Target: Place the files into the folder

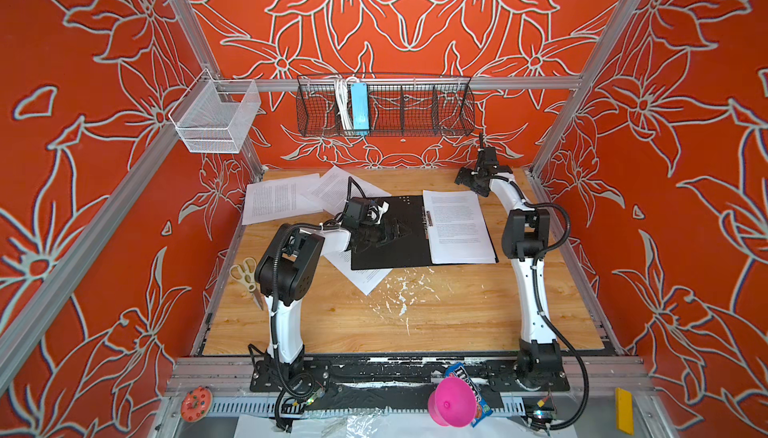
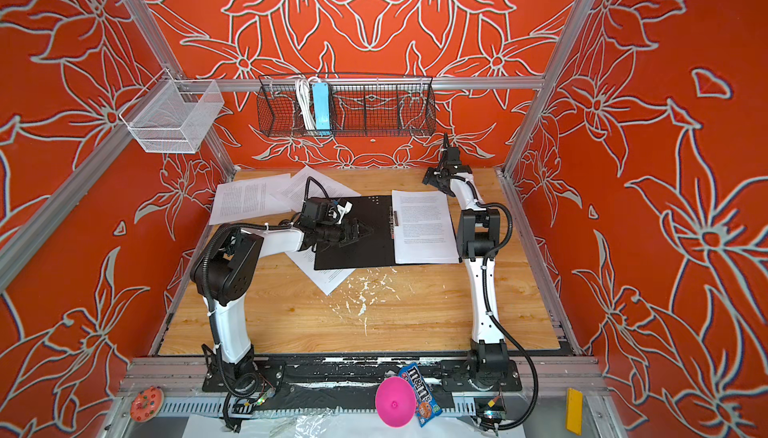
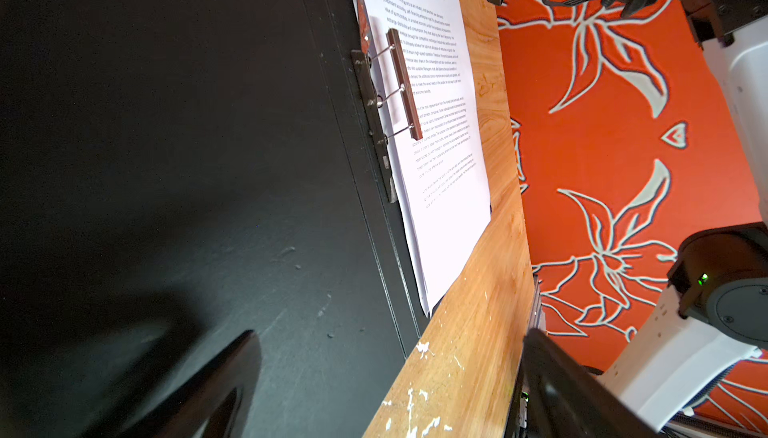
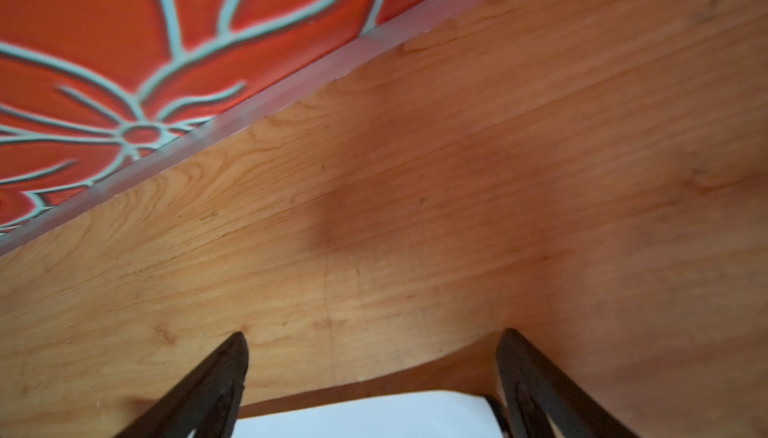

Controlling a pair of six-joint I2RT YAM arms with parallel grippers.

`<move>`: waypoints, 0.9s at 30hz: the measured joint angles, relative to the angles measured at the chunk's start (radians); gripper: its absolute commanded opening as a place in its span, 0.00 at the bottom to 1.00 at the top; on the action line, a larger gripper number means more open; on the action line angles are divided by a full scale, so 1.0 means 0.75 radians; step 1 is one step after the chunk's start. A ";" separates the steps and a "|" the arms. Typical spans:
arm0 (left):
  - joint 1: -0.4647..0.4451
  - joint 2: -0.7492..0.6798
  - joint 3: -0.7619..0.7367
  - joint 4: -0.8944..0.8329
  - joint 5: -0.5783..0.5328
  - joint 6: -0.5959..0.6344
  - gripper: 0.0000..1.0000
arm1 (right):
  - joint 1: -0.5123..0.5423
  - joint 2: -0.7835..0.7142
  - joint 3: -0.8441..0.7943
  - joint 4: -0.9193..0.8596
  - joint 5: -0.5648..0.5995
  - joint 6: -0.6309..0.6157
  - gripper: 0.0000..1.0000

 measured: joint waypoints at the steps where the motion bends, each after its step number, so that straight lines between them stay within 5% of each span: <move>1: 0.000 0.000 0.000 0.001 0.000 0.000 0.98 | -0.001 0.000 0.001 -0.001 -0.004 0.000 0.94; 17: 0.000 0.000 0.001 0.002 0.001 0.000 0.98 | -0.005 -0.084 -0.155 0.038 -0.115 -0.053 0.86; 27: 0.000 0.003 0.000 0.009 0.001 -0.001 0.98 | -0.007 -0.142 -0.257 0.071 -0.114 -0.068 0.91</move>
